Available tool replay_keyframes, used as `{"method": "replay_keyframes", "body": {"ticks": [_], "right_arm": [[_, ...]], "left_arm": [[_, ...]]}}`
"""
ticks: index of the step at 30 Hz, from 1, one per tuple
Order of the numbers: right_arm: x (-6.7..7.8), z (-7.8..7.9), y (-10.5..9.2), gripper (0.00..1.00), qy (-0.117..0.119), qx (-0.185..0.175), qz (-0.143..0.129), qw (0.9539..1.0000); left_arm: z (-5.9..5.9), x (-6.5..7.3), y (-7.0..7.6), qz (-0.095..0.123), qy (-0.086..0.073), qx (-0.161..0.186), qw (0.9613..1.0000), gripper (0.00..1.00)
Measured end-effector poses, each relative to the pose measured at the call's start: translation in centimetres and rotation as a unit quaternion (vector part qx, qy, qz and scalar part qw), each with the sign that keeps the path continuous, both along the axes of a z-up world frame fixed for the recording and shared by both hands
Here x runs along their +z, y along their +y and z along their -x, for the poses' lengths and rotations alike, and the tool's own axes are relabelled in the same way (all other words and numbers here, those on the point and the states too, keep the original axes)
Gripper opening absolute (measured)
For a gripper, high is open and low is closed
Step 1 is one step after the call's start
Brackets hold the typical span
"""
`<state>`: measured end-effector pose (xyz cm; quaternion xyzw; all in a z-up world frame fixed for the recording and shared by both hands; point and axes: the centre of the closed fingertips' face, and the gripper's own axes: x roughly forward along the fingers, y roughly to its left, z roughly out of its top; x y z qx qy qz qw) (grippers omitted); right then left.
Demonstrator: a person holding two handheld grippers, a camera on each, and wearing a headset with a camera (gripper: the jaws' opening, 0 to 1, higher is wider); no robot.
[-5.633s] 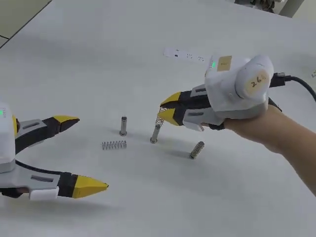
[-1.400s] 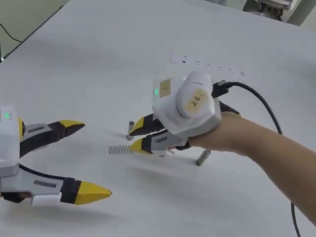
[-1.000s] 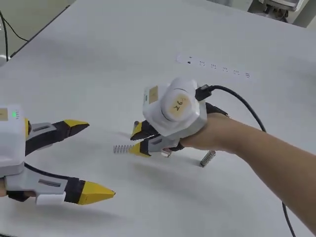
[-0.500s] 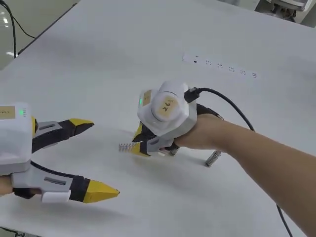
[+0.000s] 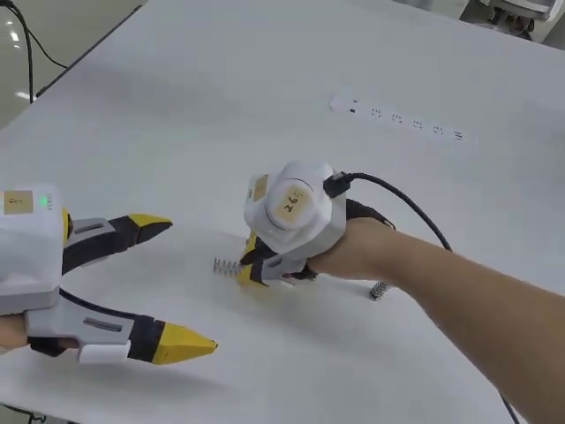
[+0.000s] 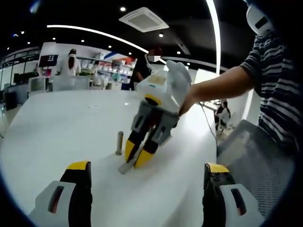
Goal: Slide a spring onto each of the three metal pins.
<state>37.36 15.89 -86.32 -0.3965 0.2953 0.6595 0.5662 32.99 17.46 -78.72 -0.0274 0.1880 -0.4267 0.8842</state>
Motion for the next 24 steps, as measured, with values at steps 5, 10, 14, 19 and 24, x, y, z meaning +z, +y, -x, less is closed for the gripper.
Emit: {"method": "replay_keyframes", "body": {"ticks": [5, 10, 14, 19, 24], "right_arm": [[1.0, -0.1, 0.1, 0.08, -0.008, -0.002, -0.011, 0.9999], [2.6, -0.4, 0.1, 0.08, -0.009, -0.007, -0.031, 0.9995], [3.7, -0.2, -0.2, 0.08, -0.012, -0.005, -0.041, 0.9991], [5.1, 0.3, -0.5, 0.08, -0.017, -0.001, -0.055, 0.9984], [6.4, 0.6, -1.2, 0.08, -0.024, 0.002, -0.064, 0.9976]], "left_arm": [[0.1, 0.2, -0.3, -0.001, -0.001, -0.003, 1.0, 0.96], [-0.1, 0.3, -0.3, -0.004, -0.002, -0.004, 1.0, 0.96], [-0.1, 0.7, -0.6, -0.004, -0.005, -0.005, 1.0, 0.95], [-0.3, 1.0, -1.0, -0.007, -0.009, -0.011, 0.9999, 0.95], [-0.5, 1.4, -1.8, -0.005, -0.014, -0.018, 0.9997, 0.94]]}}
